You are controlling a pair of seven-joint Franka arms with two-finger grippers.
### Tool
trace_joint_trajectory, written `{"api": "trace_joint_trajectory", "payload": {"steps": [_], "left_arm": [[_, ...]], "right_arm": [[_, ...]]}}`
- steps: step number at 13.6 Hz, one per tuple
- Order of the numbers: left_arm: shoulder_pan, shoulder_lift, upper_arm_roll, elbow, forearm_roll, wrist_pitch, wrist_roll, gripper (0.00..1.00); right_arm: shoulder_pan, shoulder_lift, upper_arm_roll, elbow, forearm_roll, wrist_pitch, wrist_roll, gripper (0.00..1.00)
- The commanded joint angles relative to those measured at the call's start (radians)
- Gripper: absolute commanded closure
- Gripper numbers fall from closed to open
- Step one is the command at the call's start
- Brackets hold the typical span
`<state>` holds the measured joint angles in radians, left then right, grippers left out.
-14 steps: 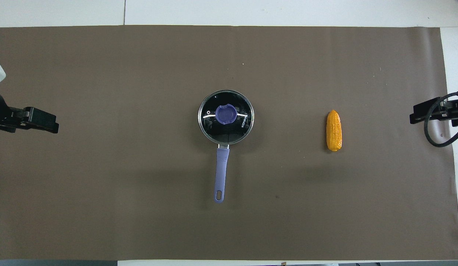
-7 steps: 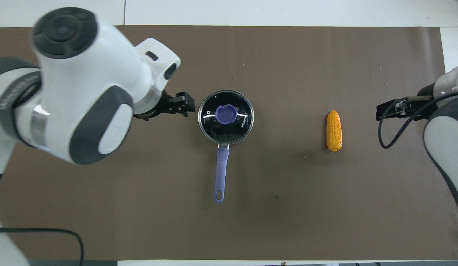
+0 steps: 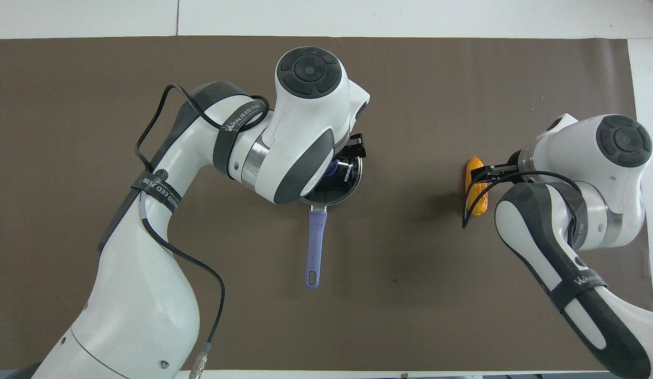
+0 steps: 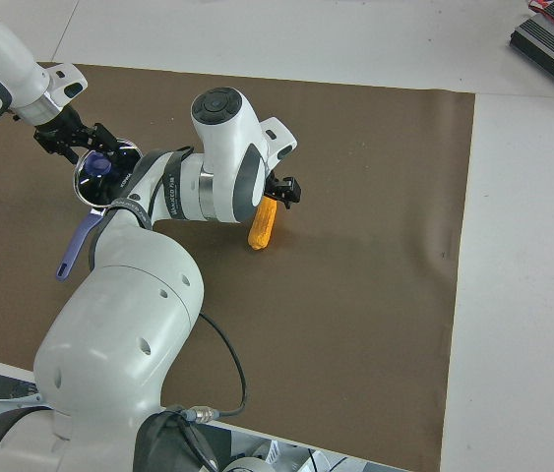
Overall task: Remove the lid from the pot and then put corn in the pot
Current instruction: 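Reach the left gripper to the lid knob while the right gripper reaches the corn, then grasp the lid knob with the left gripper while the right gripper grasps the corn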
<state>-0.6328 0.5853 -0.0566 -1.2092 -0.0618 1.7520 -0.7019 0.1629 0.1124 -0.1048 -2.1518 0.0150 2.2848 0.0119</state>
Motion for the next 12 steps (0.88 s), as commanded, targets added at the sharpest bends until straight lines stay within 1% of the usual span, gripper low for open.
{"api": "trace_joint_trajectory", "payload": {"steps": [1, 3, 5, 6, 7, 9, 11, 12], "left_arm": [[-0.019, -0.004, 0.021, 0.008, 0.026, -0.005, -0.008, 0.0], [-0.021, -0.01, 0.023, -0.027, 0.031, 0.006, -0.022, 0.0], [-0.021, -0.03, 0.021, -0.09, 0.048, 0.088, -0.079, 0.0], [-0.019, -0.047, 0.021, -0.13, 0.05, 0.119, -0.08, 0.0], [-0.013, -0.05, 0.021, -0.141, 0.048, 0.132, -0.082, 0.0], [-0.013, -0.05, 0.021, -0.142, 0.048, 0.132, -0.085, 0.0], [-0.013, -0.056, 0.021, -0.154, 0.048, 0.132, -0.085, 0.0], [-0.016, -0.058, 0.021, -0.154, 0.048, 0.126, -0.085, 0.0]], "right_arm": [[-0.003, 0.03, 0.005, -0.03, 0.013, 0.059, -0.01, 0.05], [0.012, 0.05, 0.008, -0.033, 0.013, 0.061, -0.01, 0.06], [0.018, 0.05, 0.008, -0.037, 0.013, 0.059, -0.01, 0.08], [0.018, 0.05, 0.008, -0.04, 0.013, 0.061, -0.01, 0.11], [0.032, 0.05, 0.008, -0.04, 0.014, 0.061, -0.013, 0.13], [0.035, 0.047, 0.008, -0.057, 0.014, 0.065, -0.015, 0.22], [0.035, 0.043, 0.008, -0.083, 0.014, 0.102, -0.015, 0.24], [0.035, 0.042, 0.008, -0.086, 0.014, 0.102, -0.015, 0.28]]}}
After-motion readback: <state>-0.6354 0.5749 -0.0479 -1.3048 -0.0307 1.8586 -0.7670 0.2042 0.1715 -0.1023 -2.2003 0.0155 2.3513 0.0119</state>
